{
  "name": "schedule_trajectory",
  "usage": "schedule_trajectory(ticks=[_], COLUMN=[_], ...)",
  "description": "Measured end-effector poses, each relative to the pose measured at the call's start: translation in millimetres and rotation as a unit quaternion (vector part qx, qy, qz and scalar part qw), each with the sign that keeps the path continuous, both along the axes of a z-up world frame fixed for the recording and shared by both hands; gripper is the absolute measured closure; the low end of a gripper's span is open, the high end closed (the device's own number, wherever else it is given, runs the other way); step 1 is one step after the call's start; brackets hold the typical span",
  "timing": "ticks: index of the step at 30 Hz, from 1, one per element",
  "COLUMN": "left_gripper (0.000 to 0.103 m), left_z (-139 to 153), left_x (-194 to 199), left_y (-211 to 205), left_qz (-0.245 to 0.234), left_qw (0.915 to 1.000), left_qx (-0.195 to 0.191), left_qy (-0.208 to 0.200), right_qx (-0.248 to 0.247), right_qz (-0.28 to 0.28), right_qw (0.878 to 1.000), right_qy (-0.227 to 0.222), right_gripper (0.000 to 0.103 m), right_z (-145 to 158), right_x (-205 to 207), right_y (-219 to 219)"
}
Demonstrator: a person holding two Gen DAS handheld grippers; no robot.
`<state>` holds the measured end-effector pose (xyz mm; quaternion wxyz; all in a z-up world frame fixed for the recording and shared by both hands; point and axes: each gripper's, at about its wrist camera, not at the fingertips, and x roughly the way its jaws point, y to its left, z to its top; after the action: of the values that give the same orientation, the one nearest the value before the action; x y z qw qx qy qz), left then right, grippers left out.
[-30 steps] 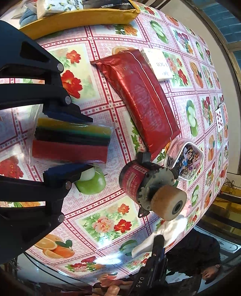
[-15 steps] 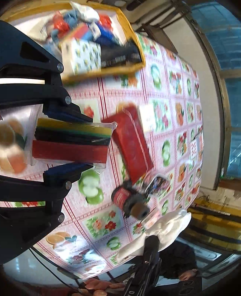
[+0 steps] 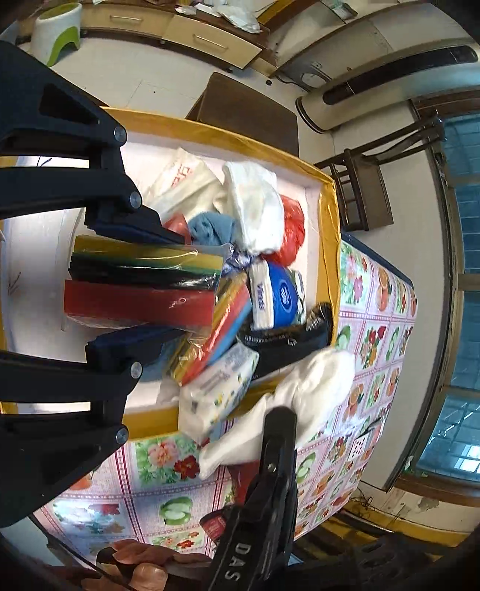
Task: Organize soft objects
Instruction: 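Carry the sponge bag and white towel into the box and open both tools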
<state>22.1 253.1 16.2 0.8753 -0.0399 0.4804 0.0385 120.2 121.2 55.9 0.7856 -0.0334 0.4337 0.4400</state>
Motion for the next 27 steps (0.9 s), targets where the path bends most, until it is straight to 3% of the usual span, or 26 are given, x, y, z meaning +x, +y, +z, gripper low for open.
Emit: schedule_trajectory(ticks=[5, 6, 7, 8, 9, 10, 11, 20, 22, 27], left_gripper=[0.063, 0.054, 0.037, 0.026, 0.019, 0.019, 0.019, 0.019, 0.019, 0.019], left_z=[-5.0, -6.1, -6.6, -7.4, -7.0, -6.5, -5.4, 24.3, 30.6, 39.8], left_x=[-11.2, -12.6, -12.6, -14.8, -16.3, -19.1, -21.0, -53.5, -56.0, -53.5], left_y=[8.5, 9.2, 10.6, 11.9, 11.9, 12.5, 13.0, 2.8, -3.7, -24.9], left_qz=[0.014, 0.018, 0.022, 0.030, 0.039, 0.048, 0.054, 0.089, 0.084, 0.068], left_qw=[0.9994, 0.9991, 0.9988, 0.9981, 0.9973, 0.9962, 0.9953, 0.9796, 0.9786, 0.9781], left_qx=[0.004, 0.006, 0.009, 0.016, 0.022, 0.029, 0.033, 0.077, 0.077, 0.079], left_qy=[-0.033, -0.038, -0.044, -0.051, -0.058, -0.066, -0.074, -0.163, -0.171, -0.180], right_qx=[-0.034, -0.033, -0.031, -0.026, -0.019, -0.010, 0.002, 0.069, 0.076, 0.081], right_qz=[-0.010, -0.006, -0.005, -0.004, -0.004, -0.006, -0.007, 0.002, 0.003, -0.011], right_qw=[0.999, 0.999, 0.999, 1.000, 1.000, 1.000, 1.000, 0.996, 0.995, 0.994], right_qy=[0.014, 0.015, 0.012, 0.008, 0.001, -0.009, -0.018, -0.060, -0.062, -0.065], right_gripper=[0.093, 0.089, 0.079, 0.070, 0.054, 0.044, 0.041, 0.038, 0.031, 0.031], right_z=[-31.8, -34.1, -34.4, -31.3, -26.5, -20.1, -11.7, 36.2, 40.2, 46.5], right_x=[12.3, 10.9, 8.3, 5.8, 3.1, -0.3, -3.9, -45.2, -53.3, -63.0], right_y=[33.9, 36.0, 36.1, 34.3, 31.6, 28.3, 23.9, -15.1, -26.7, -62.0])
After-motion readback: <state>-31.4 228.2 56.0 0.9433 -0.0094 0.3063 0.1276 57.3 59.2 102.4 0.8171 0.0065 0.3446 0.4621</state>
